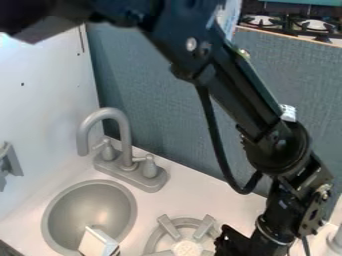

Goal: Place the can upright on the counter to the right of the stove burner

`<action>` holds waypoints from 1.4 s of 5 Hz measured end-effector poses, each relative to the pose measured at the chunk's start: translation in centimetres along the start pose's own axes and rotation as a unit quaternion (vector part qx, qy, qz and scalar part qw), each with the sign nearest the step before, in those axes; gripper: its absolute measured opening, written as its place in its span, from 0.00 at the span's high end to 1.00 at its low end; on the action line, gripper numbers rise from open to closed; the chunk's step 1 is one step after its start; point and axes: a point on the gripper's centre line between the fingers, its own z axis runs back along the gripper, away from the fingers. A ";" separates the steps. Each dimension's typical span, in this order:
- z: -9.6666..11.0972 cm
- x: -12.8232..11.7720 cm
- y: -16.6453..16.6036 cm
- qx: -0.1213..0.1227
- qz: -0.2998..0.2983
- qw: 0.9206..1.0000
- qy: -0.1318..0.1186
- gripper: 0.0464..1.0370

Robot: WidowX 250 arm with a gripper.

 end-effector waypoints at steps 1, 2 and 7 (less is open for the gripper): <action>-0.2 0.1 0.8 -0.005 0.013 1.000 0.003 0.04; -0.7 0.2 1.9 -0.016 0.019 1.000 0.011 0.04; 0.9 0.0 0.5 -0.024 0.019 1.000 0.000 0.44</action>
